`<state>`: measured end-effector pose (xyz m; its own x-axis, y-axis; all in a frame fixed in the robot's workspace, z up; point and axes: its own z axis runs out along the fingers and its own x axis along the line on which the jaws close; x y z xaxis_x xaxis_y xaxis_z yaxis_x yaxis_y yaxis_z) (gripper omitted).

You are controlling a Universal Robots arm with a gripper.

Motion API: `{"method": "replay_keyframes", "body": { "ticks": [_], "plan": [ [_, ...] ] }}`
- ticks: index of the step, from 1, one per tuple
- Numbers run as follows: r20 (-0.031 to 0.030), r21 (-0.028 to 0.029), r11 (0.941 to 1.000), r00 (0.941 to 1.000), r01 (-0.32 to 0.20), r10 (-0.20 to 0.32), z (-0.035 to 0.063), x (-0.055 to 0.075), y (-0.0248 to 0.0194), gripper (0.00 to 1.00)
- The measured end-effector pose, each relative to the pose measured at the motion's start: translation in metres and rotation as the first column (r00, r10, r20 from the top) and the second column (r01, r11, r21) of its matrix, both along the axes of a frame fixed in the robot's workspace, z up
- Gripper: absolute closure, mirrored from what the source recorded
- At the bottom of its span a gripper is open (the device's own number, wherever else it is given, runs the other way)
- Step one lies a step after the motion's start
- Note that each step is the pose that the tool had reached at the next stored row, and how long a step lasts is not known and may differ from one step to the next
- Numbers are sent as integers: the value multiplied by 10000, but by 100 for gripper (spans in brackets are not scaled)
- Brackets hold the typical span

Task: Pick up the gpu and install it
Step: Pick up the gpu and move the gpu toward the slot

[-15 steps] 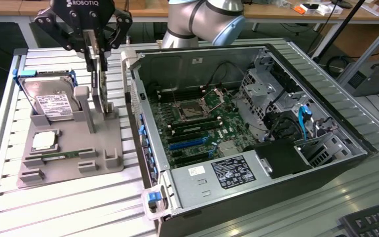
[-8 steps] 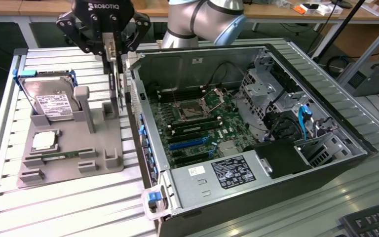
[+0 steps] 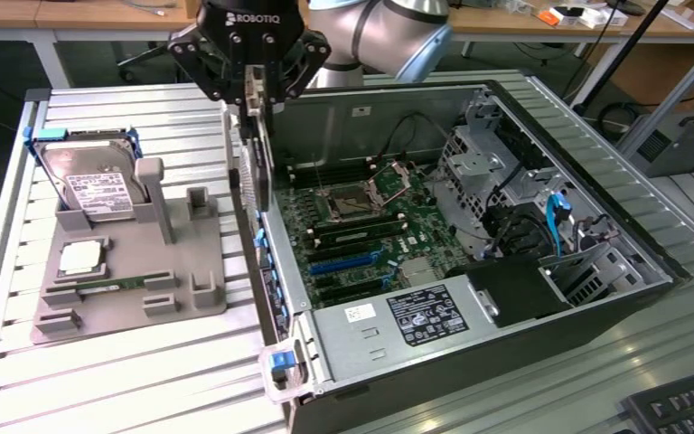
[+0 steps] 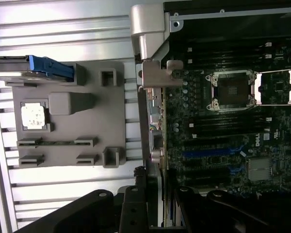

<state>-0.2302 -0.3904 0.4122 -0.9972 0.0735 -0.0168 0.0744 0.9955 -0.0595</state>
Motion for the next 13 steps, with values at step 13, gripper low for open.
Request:
{"method": "replay_keyframes", "body": {
  "ticks": [13],
  "plan": [
    [-50, -13, 10000, 10000, 1, -1, -105, 634, -50, 73]
  ]
}}
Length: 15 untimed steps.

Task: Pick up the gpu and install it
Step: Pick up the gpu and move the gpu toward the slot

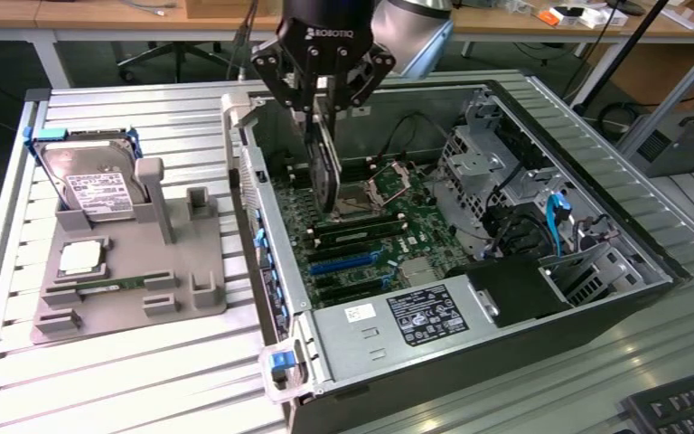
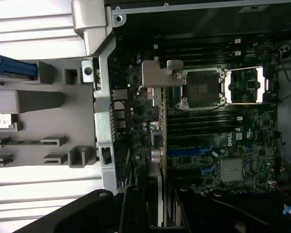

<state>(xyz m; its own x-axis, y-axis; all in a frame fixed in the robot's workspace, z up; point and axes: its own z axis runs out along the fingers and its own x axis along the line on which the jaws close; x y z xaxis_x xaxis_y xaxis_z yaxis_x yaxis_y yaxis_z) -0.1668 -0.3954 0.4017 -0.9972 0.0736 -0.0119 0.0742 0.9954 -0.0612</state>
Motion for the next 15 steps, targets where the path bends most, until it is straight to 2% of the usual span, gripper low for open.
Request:
{"method": "replay_keyframes", "body": {
  "ticks": [6, 9, 13, 15],
  "plan": [
    [-2, -2, 10000, 10000, -2, 2, -100, 292, 0, 73],
    [-3, -3, 10000, 10000, -1, 1, -177, 514, 0, 73],
    [-3, -4, 10000, 10000, -2, 2, -246, 717, 0, 73],
    [-5, -5, 10000, 10000, -2, 2, -295, 859, 0, 73]
  ]
}}
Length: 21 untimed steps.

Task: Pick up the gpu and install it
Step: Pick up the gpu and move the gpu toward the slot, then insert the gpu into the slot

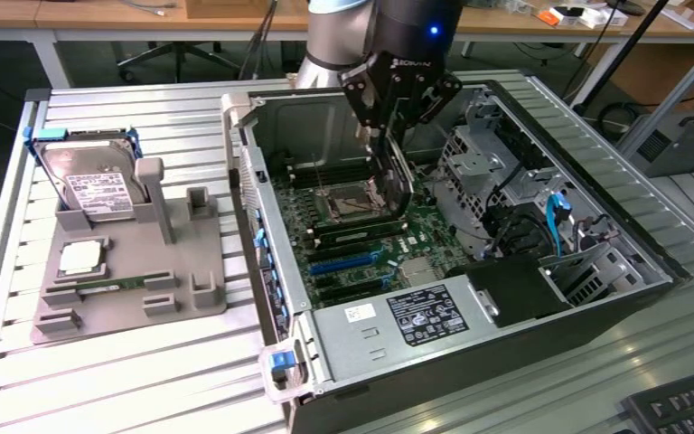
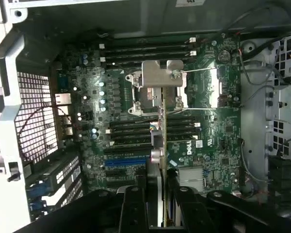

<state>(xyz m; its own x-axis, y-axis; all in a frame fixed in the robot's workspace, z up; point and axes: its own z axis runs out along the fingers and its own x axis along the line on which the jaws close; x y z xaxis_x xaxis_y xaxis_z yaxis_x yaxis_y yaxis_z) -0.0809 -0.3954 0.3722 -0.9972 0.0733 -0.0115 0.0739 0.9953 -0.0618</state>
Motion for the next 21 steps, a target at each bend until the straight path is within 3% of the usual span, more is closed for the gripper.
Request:
{"method": "replay_keyframes", "body": {
  "ticks": [3, 12, 13, 15, 17, 21],
  "plan": [
    [-5, 0, 10000, 10000, 1, -1, -59, 229, 0, 73],
    [-6, -2, 10000, 10000, 1, -1, -59, 243, 0, 73],
    [-6, -1, 9997, 9997, -250, 250, -60, 243, 0, 73],
    [-6, -2, 9951, 9951, -992, 992, -60, 243, 0, 73],
    [-6, -2, 9863, 9863, -1650, 1650, -60, 243, 0, 73],
    [-6, -3, 9731, 9731, -2302, 2302, -60, 243, 0, 73]
  ]
}}
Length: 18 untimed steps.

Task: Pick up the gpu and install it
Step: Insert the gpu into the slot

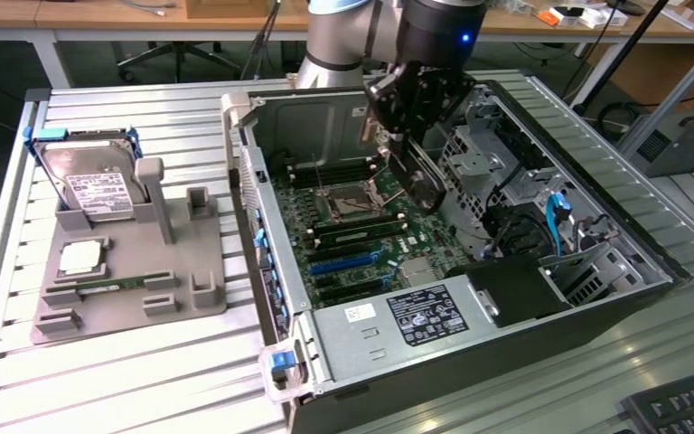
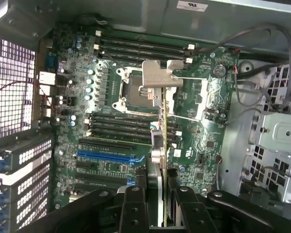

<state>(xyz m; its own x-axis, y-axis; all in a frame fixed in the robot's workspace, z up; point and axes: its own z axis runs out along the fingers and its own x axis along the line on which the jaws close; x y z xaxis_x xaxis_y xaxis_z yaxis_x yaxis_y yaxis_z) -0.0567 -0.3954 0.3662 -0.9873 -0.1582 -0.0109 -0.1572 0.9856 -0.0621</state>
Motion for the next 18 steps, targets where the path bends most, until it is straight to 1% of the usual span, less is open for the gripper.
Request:
{"method": "replay_keyframes", "body": {
  "ticks": [4, 6, 8, 10, 11, 12, 14, 15, 16, 17, 18],
  "plan": [
    [0, 0, 9988, 9988, -486, 486, -1, 0, 0, 73],
    [0, 1, 9964, 9964, -844, 844, -2, 0, 0, 73],
    [0, 0, 9924, 9924, -1230, 1230, -4, 0, 0, 73],
    [0, 0, 9863, 9863, -1652, 1652, -7, 0, 0, 73],
    [0, 0, 9806, 9806, -1962, 1962, -9, 0, 0, 73],
    [0, 0, 9729, 9729, -2312, 2312, -13, 0, 0, 73],
    [0, 0, 9638, 9638, -2665, 2665, -16, 0, 0, 73],
    [0, 0, 9536, 9536, -3011, 3011, -20, 0, 0, 73],
    [0, 0, 9490, 9490, -3152, 3152, -21, 0, 0, 73],
    [0, 0, 9356, 9356, -3530, 3530, -25, 0, 0, 73],
    [0, 0, 9290, 9290, -3700, 3700, -27, 0, 0, 73]
  ]
}}
